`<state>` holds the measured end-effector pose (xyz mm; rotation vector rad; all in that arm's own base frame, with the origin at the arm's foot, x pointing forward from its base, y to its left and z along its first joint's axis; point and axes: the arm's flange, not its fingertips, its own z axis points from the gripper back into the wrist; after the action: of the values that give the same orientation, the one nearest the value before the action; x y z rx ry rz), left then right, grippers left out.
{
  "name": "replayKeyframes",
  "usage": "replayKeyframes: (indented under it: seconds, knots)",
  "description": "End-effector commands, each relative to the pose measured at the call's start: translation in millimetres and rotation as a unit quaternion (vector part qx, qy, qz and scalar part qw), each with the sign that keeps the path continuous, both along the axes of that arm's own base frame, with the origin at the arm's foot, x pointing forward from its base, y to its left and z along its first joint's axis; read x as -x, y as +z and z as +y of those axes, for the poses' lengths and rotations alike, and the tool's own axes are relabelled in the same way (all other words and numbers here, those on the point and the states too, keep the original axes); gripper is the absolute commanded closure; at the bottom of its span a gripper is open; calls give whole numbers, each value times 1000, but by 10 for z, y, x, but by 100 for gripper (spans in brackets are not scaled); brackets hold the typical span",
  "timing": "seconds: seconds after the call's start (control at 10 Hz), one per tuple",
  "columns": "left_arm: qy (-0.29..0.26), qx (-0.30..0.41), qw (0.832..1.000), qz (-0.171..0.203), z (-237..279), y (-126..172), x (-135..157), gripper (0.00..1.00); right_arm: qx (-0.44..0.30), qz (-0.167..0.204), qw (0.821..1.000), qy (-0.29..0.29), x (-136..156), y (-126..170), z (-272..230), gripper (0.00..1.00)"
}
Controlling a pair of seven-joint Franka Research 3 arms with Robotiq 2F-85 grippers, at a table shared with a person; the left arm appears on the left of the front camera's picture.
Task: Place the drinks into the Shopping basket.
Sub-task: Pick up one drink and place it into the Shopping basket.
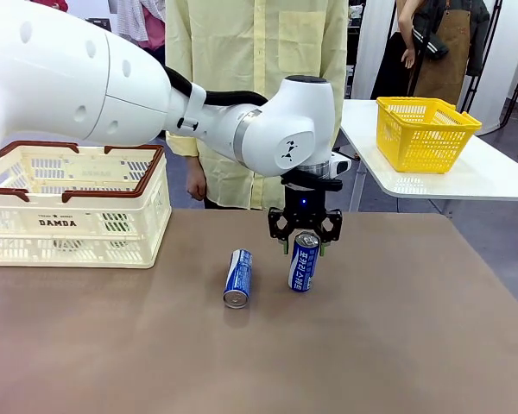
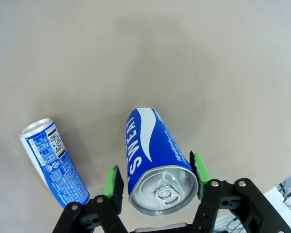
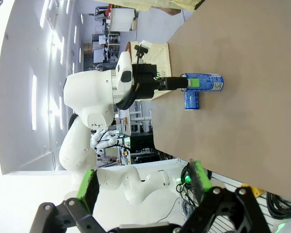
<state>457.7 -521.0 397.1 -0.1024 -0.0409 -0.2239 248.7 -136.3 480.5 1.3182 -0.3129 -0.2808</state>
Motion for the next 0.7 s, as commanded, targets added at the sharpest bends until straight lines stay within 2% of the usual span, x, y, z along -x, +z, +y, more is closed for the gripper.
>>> replayKeyframes:
  seconds: [0.0, 0.5, 0.6]
  knots:
    - [-12, -3, 1000, -8, 4, -5, -17, 100, -10, 0, 1000, -4, -11, 43, 11, 0]
    - [-17, 4, 1000, -2, -31, -31, 13, 100, -10, 0, 1000, -4, -11, 43, 11, 0]
    - [-17, 10, 1000, -1, -4, 42, 35, 100, -10, 0, 1000, -4, -11, 43, 11, 0]
